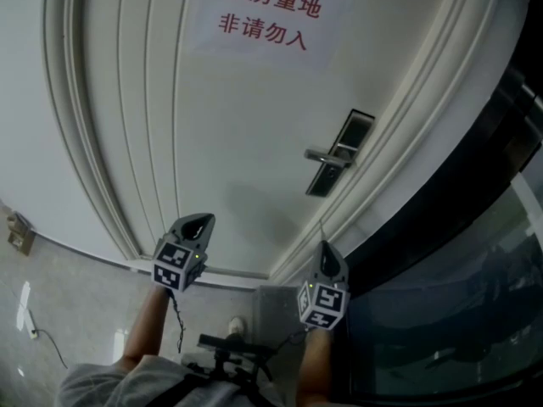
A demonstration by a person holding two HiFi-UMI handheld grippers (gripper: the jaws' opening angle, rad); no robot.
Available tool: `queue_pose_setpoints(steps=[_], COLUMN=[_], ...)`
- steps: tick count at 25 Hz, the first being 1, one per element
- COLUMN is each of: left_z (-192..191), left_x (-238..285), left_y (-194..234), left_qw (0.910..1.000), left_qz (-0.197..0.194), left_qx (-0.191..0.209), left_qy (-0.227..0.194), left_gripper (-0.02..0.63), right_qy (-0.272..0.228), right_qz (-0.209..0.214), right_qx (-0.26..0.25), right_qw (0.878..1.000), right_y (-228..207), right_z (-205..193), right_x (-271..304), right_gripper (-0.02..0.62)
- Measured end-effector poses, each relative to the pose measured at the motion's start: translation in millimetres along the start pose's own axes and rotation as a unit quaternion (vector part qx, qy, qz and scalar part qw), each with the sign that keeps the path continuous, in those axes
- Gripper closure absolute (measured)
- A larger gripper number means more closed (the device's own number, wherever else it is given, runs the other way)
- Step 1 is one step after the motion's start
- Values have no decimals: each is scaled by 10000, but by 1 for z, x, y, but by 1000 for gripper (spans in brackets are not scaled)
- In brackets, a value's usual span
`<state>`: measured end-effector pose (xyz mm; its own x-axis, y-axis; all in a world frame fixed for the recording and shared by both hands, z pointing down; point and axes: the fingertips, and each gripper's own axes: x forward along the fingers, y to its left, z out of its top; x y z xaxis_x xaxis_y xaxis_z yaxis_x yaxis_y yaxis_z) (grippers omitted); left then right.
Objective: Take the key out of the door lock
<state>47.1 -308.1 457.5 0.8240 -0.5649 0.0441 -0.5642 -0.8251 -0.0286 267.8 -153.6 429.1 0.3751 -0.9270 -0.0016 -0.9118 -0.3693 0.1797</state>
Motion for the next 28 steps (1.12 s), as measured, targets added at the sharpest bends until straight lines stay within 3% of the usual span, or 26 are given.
queue_pose_setpoints(steps=[28], left_z=[1], left_x=[1], left_y=[-2], left_qw=[10000], left_qz=[1], left_qx=[-8], left_qy=[-6], left_gripper=[601], right_qy=[22], right_qz=[110], right_qx=[-37], right_qw=[9999], right_y=[2], right_z=[-2], right_x=[1], right_gripper=[577])
